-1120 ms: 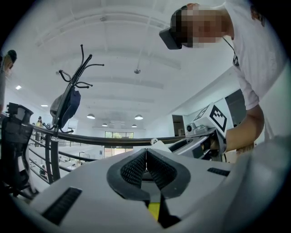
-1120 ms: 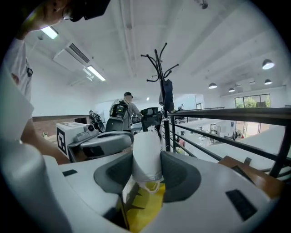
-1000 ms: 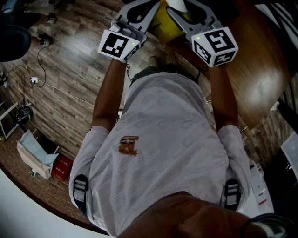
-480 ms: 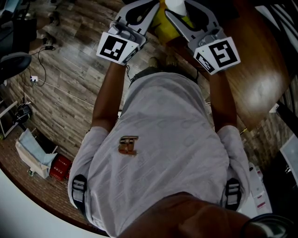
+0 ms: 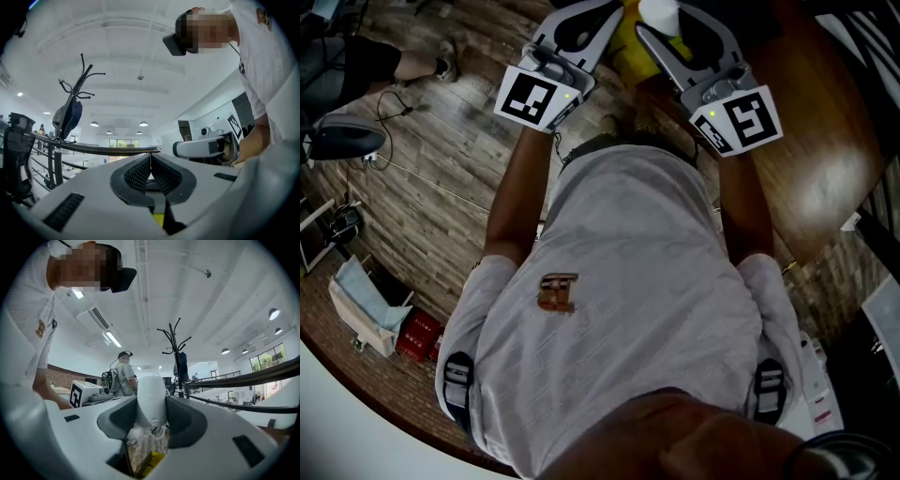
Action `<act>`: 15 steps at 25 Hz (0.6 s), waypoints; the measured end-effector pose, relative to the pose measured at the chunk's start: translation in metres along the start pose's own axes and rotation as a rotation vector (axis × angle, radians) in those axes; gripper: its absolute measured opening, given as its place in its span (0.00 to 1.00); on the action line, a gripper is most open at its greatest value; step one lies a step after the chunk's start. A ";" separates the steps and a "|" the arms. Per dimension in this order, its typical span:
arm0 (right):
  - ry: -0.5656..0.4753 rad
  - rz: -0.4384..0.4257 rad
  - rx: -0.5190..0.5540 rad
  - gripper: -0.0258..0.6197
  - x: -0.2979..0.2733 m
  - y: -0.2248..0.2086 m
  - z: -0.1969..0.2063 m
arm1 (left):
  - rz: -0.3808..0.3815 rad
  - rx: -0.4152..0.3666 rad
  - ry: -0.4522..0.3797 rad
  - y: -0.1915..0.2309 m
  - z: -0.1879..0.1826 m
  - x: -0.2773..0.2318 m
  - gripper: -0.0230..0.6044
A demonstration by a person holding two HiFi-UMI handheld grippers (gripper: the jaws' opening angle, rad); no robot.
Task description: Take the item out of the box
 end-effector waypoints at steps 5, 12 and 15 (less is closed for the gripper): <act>-0.007 -0.003 0.001 0.34 0.002 0.001 0.002 | -0.001 -0.005 0.015 -0.003 0.003 0.000 0.07; -0.021 -0.012 0.008 0.34 0.006 0.004 0.001 | -0.007 -0.010 0.008 -0.008 -0.002 0.001 0.07; -0.024 -0.015 0.010 0.34 0.006 0.002 0.001 | -0.011 -0.009 0.000 -0.008 -0.004 0.000 0.07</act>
Point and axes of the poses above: the fingertips, and each gripper's own axes: x backward along the fingers, y to its left, z out of its underside, the point moved 9 cm from there along x, backward along the fingers, and after that the axes turned 8 degrees about -x, right-handed, at the moved point
